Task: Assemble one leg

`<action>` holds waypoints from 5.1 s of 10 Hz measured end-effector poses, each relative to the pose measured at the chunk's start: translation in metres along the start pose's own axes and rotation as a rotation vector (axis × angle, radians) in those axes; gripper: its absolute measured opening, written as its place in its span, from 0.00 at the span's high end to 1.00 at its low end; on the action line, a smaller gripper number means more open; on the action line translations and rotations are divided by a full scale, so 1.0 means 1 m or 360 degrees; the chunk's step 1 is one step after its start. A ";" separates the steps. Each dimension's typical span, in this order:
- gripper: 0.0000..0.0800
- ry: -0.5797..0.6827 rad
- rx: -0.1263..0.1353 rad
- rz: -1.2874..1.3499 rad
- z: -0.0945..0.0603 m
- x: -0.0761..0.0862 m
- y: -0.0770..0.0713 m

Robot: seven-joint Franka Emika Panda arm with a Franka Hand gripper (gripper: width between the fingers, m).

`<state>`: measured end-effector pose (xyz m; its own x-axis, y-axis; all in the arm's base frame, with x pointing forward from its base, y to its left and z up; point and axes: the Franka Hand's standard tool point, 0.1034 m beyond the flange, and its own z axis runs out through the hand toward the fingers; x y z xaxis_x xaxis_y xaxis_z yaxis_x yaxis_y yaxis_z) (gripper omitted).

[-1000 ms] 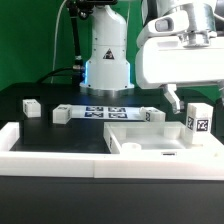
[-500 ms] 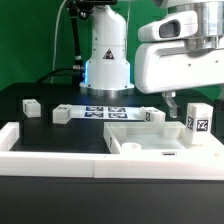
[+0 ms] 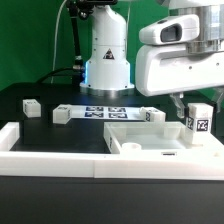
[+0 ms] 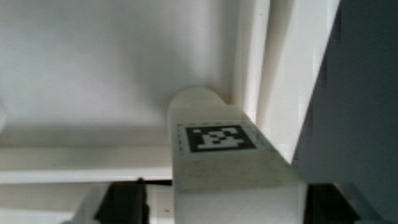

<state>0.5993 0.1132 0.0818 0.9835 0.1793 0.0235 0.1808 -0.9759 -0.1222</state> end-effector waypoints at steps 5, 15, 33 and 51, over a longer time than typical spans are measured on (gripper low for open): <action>0.63 0.0008 0.0004 0.0437 0.001 0.000 0.000; 0.62 0.0064 -0.0011 0.2125 0.003 0.003 -0.009; 0.50 0.0024 -0.0166 0.0084 0.001 0.004 -0.004; 0.29 0.0181 -0.0023 0.2023 0.005 0.005 -0.008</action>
Offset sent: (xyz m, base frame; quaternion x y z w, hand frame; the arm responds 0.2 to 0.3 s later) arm -0.0049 0.0060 -0.0064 0.0065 -0.0274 0.1379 0.9900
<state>0.6023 0.1221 0.0782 0.4578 -0.8889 -0.0168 -0.8844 -0.4535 -0.1102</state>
